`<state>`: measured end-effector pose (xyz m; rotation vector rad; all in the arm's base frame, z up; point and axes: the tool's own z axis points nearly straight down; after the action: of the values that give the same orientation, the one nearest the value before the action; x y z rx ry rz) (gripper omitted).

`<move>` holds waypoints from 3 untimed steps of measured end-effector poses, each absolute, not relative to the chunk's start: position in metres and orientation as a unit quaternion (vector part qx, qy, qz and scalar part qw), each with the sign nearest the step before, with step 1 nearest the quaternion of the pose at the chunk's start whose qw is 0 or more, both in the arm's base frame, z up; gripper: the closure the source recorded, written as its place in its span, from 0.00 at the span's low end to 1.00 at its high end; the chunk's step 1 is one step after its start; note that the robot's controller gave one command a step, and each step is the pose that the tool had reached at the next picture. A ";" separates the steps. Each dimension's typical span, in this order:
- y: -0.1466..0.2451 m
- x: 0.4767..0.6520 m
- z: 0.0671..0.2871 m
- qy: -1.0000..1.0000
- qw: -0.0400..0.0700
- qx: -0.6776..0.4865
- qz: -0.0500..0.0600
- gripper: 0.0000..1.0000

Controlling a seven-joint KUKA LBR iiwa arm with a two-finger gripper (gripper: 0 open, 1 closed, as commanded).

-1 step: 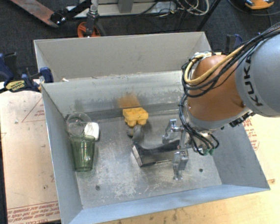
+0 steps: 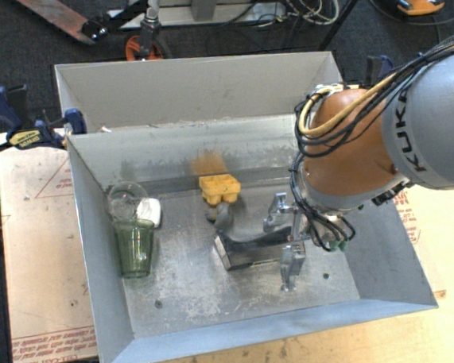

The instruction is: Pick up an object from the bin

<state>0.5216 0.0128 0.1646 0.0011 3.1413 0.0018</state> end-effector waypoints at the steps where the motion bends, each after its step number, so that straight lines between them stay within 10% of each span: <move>1: 0.008 0.541 0.104 1.000 0.004 0.009 0.001 0.00; 3: 0.012 0.541 0.077 1.000 0.016 0.026 0.000 0.00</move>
Offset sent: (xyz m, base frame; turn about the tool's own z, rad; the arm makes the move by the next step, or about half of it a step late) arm 0.0248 -0.0116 -0.0946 0.0393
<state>0.5408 0.0123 0.0772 0.0802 3.1079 0.0000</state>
